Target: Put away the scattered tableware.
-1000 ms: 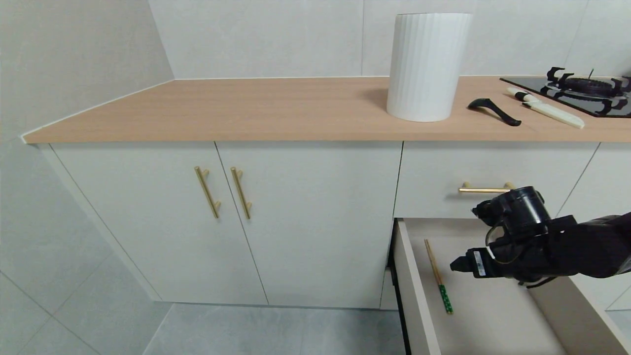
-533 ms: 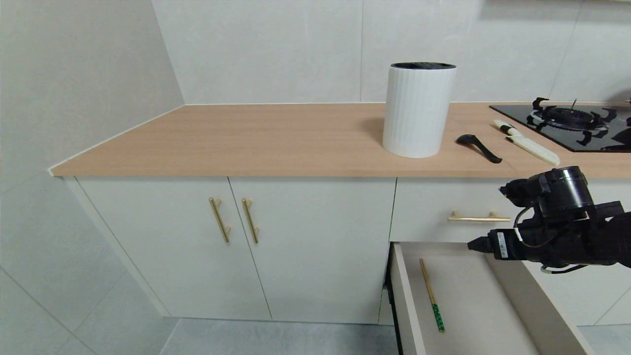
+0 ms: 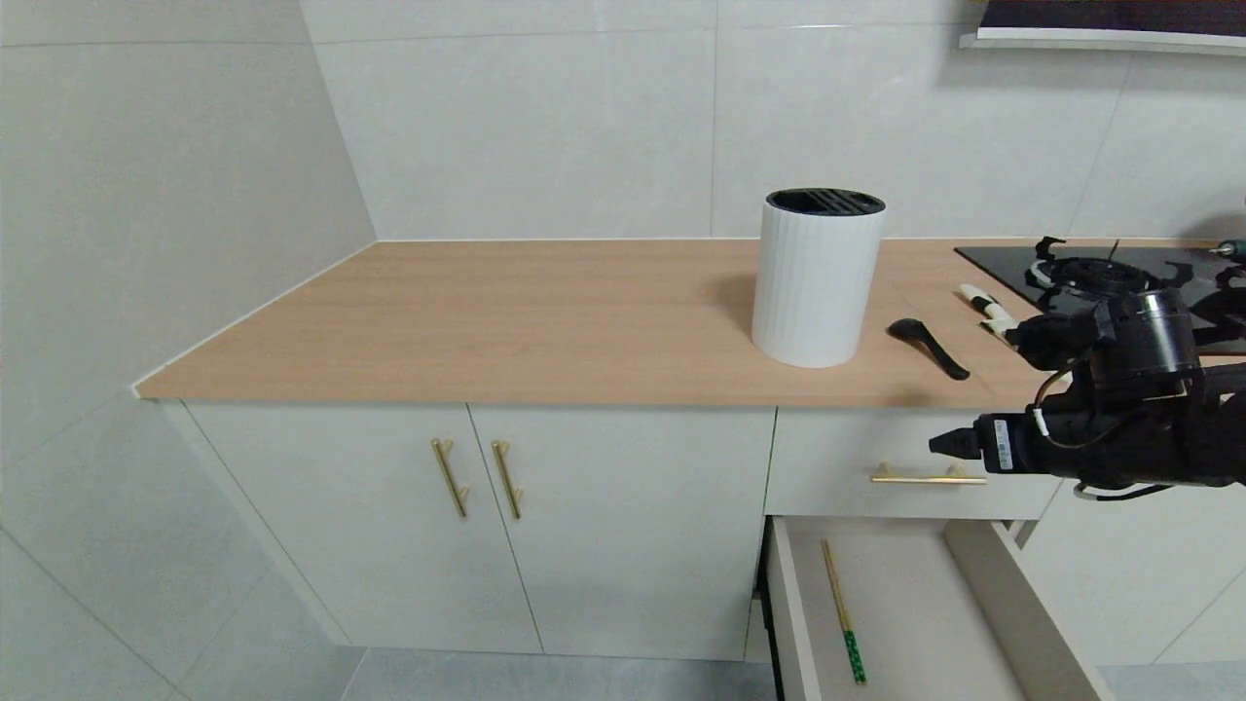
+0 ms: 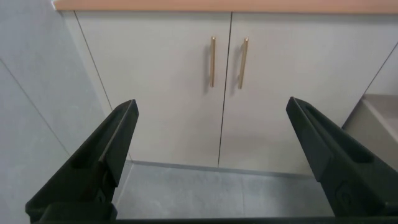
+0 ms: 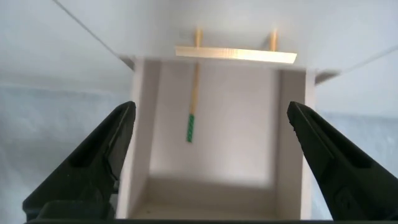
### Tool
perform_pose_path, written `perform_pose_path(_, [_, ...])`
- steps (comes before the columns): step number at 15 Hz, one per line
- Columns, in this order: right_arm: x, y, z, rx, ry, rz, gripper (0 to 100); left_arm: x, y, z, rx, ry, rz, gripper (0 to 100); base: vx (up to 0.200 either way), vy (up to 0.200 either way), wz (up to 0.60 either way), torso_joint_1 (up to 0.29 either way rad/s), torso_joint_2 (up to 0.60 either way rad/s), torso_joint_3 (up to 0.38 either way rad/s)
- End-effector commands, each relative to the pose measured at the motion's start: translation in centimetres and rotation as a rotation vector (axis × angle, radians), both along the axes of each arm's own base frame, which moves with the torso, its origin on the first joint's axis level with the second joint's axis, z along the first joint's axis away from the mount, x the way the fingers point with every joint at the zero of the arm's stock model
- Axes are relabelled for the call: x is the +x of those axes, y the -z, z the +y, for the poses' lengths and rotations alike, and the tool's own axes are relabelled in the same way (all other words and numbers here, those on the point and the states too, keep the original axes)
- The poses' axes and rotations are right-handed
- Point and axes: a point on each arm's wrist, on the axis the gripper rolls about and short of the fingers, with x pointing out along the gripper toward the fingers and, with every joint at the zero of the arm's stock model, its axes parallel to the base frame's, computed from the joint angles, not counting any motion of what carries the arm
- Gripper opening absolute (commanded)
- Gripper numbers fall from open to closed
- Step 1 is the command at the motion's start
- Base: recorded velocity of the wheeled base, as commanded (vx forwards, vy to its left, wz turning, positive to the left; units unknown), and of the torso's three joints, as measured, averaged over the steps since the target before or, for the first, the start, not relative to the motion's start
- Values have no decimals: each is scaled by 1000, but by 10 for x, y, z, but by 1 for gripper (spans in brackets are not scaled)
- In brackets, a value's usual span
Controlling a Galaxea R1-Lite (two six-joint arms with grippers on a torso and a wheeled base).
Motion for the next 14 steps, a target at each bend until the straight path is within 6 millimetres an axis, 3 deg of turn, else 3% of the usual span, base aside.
perform_pose_path(1, [11, -8, -3, 5, 11, -33, 100, 0, 0, 0, 0, 0, -2, 100, 0, 0, 0, 193, -510, -305])
perform_pose_path(3, [20, -17, -7, -1, 15, -73, 100, 0, 0, 0, 0, 0, -2, 100, 0, 0, 0, 158, -408, -244])
perform_pose_path(5, [54, -43, -23, 29, -78, -185, 100, 0, 0, 0, 0, 0, -2, 100, 0, 0, 0, 61, -127, -80])
perform_pose_path(6, [59, -43, -25, 26, -94, -189, 100, 0, 0, 0, 0, -2, -2, 100, 0, 0, 0, 22, -66, -41])
perform_pose_path(9, [110, -15, -37, -67, -153, -172, 100, 0, 0, 0, 0, 0, -2, 100, 0, 0, 0, 0, 0, 0])
perform_pose_path(10, [115, -11, -37, -69, -153, -166, 100, 0, 0, 0, 0, 0, -2, 100, 0, 0, 0, 0, 0, 0])
perform_pose_path(12, [144, 21, -49, -84, -130, -129, 100, 0, 0, 0, 0, -2, -2, 100, 0, 0, 0, 0, 0, 0])
perform_pose_path(14, [154, 29, -57, -84, -115, -141, 100, 0, 0, 0, 0, 0, -2, 100, 0, 0, 0, 0, 0, 0])
